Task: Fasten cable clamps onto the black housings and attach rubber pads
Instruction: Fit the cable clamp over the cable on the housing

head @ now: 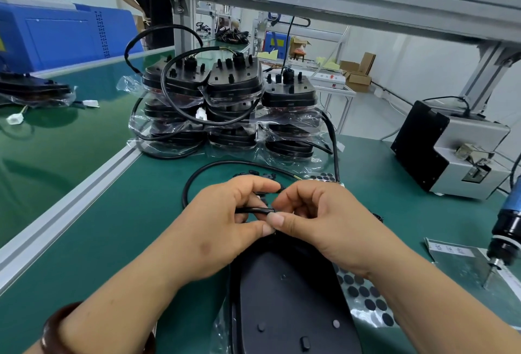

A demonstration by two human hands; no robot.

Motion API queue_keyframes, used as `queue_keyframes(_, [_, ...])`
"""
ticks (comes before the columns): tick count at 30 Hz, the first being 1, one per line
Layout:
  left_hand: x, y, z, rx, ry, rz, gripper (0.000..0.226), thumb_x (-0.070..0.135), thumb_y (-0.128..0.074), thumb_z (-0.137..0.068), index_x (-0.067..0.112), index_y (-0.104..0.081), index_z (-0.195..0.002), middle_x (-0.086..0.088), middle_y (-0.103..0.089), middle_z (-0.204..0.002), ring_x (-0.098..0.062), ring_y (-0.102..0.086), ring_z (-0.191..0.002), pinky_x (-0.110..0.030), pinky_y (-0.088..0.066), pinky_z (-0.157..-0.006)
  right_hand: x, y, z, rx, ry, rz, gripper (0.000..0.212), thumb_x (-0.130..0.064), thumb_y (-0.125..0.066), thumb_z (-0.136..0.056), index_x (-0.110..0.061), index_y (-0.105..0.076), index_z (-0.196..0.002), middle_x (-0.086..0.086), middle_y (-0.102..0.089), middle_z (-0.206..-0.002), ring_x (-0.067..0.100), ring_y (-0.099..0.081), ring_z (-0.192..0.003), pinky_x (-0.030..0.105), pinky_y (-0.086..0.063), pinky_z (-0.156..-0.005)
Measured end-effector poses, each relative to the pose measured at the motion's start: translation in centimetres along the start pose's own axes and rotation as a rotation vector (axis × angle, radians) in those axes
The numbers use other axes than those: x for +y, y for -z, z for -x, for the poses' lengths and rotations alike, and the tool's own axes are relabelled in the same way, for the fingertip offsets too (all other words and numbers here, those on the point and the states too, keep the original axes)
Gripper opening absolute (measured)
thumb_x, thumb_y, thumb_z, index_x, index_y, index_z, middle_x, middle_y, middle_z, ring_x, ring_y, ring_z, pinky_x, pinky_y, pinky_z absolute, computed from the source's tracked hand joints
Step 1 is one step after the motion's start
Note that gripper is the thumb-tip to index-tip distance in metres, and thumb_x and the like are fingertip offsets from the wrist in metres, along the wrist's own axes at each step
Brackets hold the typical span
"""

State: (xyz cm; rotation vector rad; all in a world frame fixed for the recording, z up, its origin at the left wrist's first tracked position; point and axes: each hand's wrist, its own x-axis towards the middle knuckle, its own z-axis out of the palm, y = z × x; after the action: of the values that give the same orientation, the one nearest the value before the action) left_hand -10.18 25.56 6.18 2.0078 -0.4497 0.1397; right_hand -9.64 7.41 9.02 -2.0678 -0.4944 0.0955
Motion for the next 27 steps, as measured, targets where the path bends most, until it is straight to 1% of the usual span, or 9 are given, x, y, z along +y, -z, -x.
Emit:
queue_keyframes(5, [0.1, -0.1, 0.0, 0.019, 0.004, -0.030, 0.044, 0.011, -0.074, -0.078, 0.044, -0.059, -0.104, 0.019, -0.066, -0.086, 0.003, -0.061, -0.080, -0.006, -0.042, -0.071, 0.2, 0.2, -0.3, 0.000, 0.056, 0.204, 0.014, -0.028, -0.072, -0.085, -0.022, -0.065, -0.075, -0.015, -0.055, -0.059, -0.001, -0.044, -0.053, 0.014, -0.039, -0.055])
queue_keyframes(7, [0.1, 0.0, 0.0, -0.021, 0.012, -0.018, 0.044, 0.012, -0.072, -0.078, 0.047, -0.058, -0.103, 0.015, -0.068, -0.086, -0.002, -0.060, -0.075, -0.011, -0.044, -0.070, 0.3, 0.4, -0.5, -0.019, 0.064, 0.273, 0.015, -0.032, -0.069, -0.087, -0.024, -0.062, -0.075, -0.016, -0.053, -0.059, 0.000, -0.045, -0.055, 0.014, -0.040, -0.057])
queue_keyframes(9, [0.2, 0.3, 0.1, -0.081, 0.032, 0.048, 0.040, 0.017, -0.068, -0.078, 0.045, -0.059, -0.104, 0.012, -0.071, -0.094, -0.013, -0.062, -0.078, -0.019, -0.050, -0.074, 0.4, 0.5, -0.7, -0.042, 0.069, 0.282, 0.016, -0.030, -0.068, -0.087, -0.024, -0.061, -0.074, -0.020, -0.053, -0.058, -0.002, -0.044, -0.056, 0.012, -0.038, -0.058])
queue_keyframes(11, [0.4, 0.5, -0.1, -0.114, 0.064, 0.179, 0.030, 0.015, -0.065, -0.084, 0.034, -0.063, -0.107, 0.007, -0.073, -0.098, -0.011, -0.067, -0.085, -0.021, -0.051, -0.082, 0.5, 0.7, -0.8, -0.071, 0.053, 0.142, 0.014, -0.021, -0.070, -0.087, -0.021, -0.062, -0.076, -0.020, -0.058, -0.060, -0.005, -0.047, -0.057, 0.011, -0.039, -0.059])
queue_keyframes(14, [0.6, 0.4, -0.6, -0.095, 0.132, 0.244, 0.016, 0.016, -0.054, -0.094, 0.024, -0.066, -0.103, 0.006, -0.072, -0.081, -0.002, -0.054, -0.065, -0.012, -0.045, -0.066, 1.0, 0.7, -1.0, -0.073, -0.009, -0.169, 0.010, -0.009, -0.073, -0.084, -0.013, -0.064, -0.081, -0.008, -0.064, -0.065, -0.002, -0.053, -0.055, 0.009, -0.040, -0.054])
queue_keyframes(18, [0.9, 0.1, -1.2, -0.096, 0.171, 0.177, 0.013, 0.021, -0.056, -0.093, 0.024, -0.068, -0.095, 0.007, -0.071, -0.078, 0.003, -0.054, -0.064, -0.011, -0.045, -0.065, 1.1, 0.6, -1.2, -0.101, -0.025, -0.270, 0.008, -0.007, -0.069, -0.086, -0.013, -0.065, -0.083, -0.007, -0.062, -0.062, -0.002, -0.050, -0.051, 0.008, -0.037, -0.048])
queue_keyframes(21, [1.0, 0.1, -1.6, -0.094, 0.182, 0.147, 0.011, 0.020, -0.060, -0.091, 0.022, -0.070, -0.090, 0.008, -0.071, -0.075, 0.002, -0.055, -0.064, -0.011, -0.046, -0.064, 1.2, 0.7, -1.1, -0.088, -0.041, -0.295, 0.013, -0.011, -0.069, -0.087, -0.020, -0.059, -0.086, 0.006, -0.058, -0.066, 0.012, -0.041, -0.055, 0.017, -0.032, -0.047])
queue_keyframes(23, [1.0, 0.0, -1.8, -0.091, 0.212, 0.147, 0.010, 0.020, -0.062, -0.090, 0.020, -0.071, -0.086, 0.011, -0.068, -0.069, 0.002, -0.052, -0.060, -0.011, -0.043, -0.061, 1.4, 0.6, -1.0, -0.062, -0.024, -0.274, 0.013, -0.015, -0.070, -0.087, -0.023, -0.060, -0.085, 0.010, -0.057, -0.071, 0.015, -0.038, -0.057, 0.020, -0.031, -0.049])
queue_keyframes(27, [1.1, -0.3, -2.1, -0.072, 0.263, 0.192, 0.010, 0.016, -0.063, -0.088, 0.016, -0.071, -0.082, 0.009, -0.066, -0.063, 0.003, -0.054, -0.055, -0.007, -0.039, -0.052, 1.7, 0.1, -0.5, 0.021, 0.061, -0.255, 0.014, -0.012, -0.071, -0.086, -0.020, -0.060, -0.082, -0.004, -0.060, -0.064, 0.007, -0.044, -0.054, 0.015, -0.036, -0.052])
